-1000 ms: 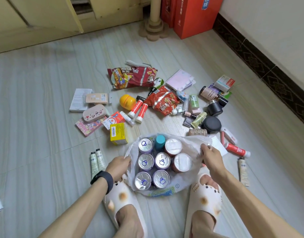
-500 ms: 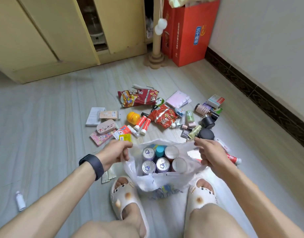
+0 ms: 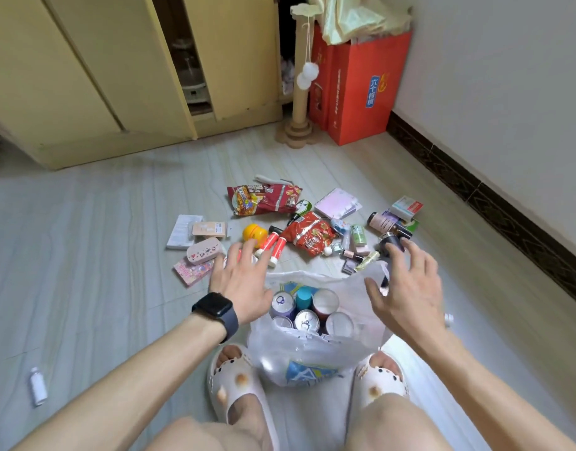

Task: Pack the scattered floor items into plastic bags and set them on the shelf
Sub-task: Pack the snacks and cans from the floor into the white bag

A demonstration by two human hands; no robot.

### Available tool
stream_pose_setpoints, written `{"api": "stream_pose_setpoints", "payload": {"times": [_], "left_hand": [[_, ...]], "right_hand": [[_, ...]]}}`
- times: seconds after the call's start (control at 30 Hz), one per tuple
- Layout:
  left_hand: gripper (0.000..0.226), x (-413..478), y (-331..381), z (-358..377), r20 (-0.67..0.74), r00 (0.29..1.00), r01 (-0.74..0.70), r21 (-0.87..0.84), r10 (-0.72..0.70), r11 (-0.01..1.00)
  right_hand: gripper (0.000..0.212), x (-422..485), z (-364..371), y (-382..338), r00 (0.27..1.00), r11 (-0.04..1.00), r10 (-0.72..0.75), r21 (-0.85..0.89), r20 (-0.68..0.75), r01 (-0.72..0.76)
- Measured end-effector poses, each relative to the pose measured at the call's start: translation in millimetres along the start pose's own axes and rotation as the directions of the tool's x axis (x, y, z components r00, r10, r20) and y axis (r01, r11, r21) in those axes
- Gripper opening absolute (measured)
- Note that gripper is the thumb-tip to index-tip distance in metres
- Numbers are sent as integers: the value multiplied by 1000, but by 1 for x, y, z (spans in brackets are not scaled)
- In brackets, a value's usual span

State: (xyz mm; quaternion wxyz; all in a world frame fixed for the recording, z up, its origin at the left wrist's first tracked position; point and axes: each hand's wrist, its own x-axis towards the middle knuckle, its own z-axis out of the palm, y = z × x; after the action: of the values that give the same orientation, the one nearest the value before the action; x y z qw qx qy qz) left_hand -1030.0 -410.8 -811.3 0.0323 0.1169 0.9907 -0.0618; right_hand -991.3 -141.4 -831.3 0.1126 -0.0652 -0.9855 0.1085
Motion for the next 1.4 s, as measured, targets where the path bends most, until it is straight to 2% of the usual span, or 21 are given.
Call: {"api": "stream_pose_setpoints", "payload": {"times": [0.03,0.1,0.17,0.2,0.27,0.33,0.37,0.43,0.5,0.57,0.6,0.7,0.73,0.8,0.87,0.97,1.03,1.1,1.2,1.3,1.4], "left_hand": [[52,6,5,2,-12,992,-122,76,124,990],[33,21,14,12,90,950,-311,153,300,938],[31,32,19,27,251,911,-380,205,327,902],[33,34,18,38,320,895,-391,230,310,891],[57,31,9,67,434,867,-381,262,245,886],[94,17,-7,97,545,813,-413,290,206,863],[102,7,-13,111,585,785,-433,283,204,856],[99,-12,-24,137,623,752,-438,233,212,868],[108,-25,-28,154,608,763,-401,179,219,899],[113,-31,-28,155,593,769,-382,127,238,916],[108,-30,-27,149,583,770,-372,81,258,925],[76,-21,-25,121,461,839,-276,-95,288,956],[65,-16,-26,107,411,868,-239,-143,277,960],[52,-8,-28,76,317,922,-167,-195,223,966],[53,-6,-36,43,231,961,-105,-193,149,976],[57,-5,-62,0,133,991,-17,-122,33,992],[54,-11,-94,-25,96,991,94,-57,-89,994],[53,-22,-130,-47,108,960,263,-32,-258,964],[56,-44,-183,-59,166,858,497,-32,-485,867],[56,-65,-225,-36,240,766,620,-30,-597,784],[56,-87,-254,19,324,699,687,-56,-637,725]], "right_hand": [[56,3,4,-8,984,984,-177,-34,-16,176],[36,9,20,-19,869,868,-494,-45,37,495],[29,10,32,-26,761,775,-606,-46,233,631],[39,10,41,-21,723,759,-586,-67,366,648],[84,9,61,6,697,771,-423,-174,579,613],[125,-1,78,40,697,772,-311,-256,646,582],[135,-9,90,58,697,779,-308,-250,648,575],[140,-24,112,89,679,805,-228,-257,698,535],[141,-34,124,100,676,851,-176,-235,715,470],[137,-40,125,95,676,891,-187,-168,713,423],[129,-39,118,83,676,897,-211,-135,707,421],[74,-29,84,35,738,904,-297,-71,606,422],[63,-24,73,18,746,899,-346,-27,569,438],[61,-13,51,-15,733,876,-445,78,514,477],[61,-1,27,-52,707,833,-538,163,459,529],[58,17,-7,-110,651,741,-669,255,359,622],[55,26,-27,-147,604,689,-723,287,336,666],[51,32,-39,-180,555,649,-757,295,345,702],[48,34,-41,-215,472,595,-769,214,430,775],[42,28,-22,-243,404,542,-756,148,515,827],[48,17,20,-268,354,551,-718,178,599,815]]}}
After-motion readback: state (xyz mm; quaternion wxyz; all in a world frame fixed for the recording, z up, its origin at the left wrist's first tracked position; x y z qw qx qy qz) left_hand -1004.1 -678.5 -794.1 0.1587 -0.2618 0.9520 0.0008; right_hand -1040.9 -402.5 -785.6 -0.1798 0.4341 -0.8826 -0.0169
